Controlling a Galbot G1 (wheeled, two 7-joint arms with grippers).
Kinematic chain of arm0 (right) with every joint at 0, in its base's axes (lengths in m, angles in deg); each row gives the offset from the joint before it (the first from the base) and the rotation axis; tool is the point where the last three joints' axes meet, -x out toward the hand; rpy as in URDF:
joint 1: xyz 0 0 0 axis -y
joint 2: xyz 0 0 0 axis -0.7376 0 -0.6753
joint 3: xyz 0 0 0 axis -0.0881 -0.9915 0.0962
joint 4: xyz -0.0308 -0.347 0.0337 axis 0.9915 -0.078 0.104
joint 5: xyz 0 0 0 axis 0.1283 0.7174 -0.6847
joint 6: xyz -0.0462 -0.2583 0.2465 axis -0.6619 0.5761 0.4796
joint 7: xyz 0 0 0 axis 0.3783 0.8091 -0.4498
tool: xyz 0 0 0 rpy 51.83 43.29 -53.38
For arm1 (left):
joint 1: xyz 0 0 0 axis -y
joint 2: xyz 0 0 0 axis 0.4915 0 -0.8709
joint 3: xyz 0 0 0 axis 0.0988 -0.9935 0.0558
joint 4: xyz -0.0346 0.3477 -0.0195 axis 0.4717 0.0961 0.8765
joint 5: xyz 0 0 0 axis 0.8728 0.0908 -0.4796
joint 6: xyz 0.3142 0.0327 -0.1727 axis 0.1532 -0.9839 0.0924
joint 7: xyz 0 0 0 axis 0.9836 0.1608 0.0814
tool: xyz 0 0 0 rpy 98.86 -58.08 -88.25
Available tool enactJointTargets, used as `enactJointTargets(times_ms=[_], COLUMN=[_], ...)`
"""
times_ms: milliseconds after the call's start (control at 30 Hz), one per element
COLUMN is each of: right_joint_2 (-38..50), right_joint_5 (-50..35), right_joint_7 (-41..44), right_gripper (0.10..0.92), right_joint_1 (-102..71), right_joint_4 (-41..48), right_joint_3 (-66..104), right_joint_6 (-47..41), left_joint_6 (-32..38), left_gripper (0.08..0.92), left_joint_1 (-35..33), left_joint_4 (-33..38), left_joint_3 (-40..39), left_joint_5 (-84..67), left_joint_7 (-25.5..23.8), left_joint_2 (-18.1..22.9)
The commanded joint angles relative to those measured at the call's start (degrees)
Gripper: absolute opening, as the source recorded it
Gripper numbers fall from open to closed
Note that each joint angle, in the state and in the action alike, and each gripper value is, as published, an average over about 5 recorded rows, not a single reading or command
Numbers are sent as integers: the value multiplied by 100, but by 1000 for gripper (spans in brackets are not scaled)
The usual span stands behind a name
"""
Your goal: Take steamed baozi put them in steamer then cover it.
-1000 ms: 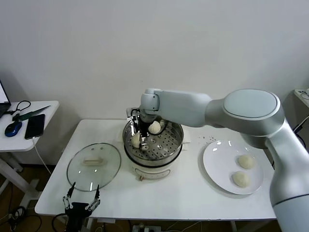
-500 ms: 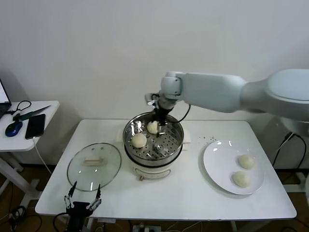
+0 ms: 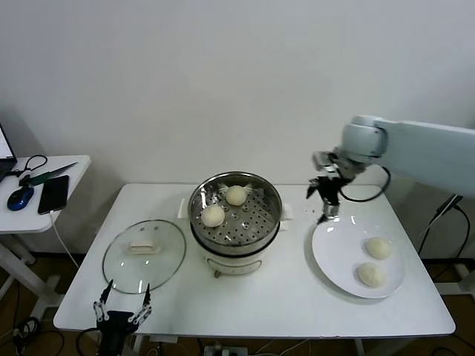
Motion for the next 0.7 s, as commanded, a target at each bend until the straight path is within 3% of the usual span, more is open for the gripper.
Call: enactJointTargets(times_ms=[33,267,700], right_joint_2=[1672,1651,1288], right_joint_5=[1660,2130,2460], right_joint_7=[83,88,146], right_gripper=[823,823,823], right_joint_1=[-1992,-3144,-3661], right_joint_4=[-312,157,819], right_joint_3=[1260,2215,2661], right_joint_6=[109,265,499], left_joint_6=[-68,-96,-142], left_gripper=[823,823,823], left_joint_1=[-24,-6,25], left_joint_4=[81,62,16], left_joint_3=[6,22,-1], left_joint_5=[22,52,187], left_joint_7=[11,-2,5], left_joint_2=[28,85,175])
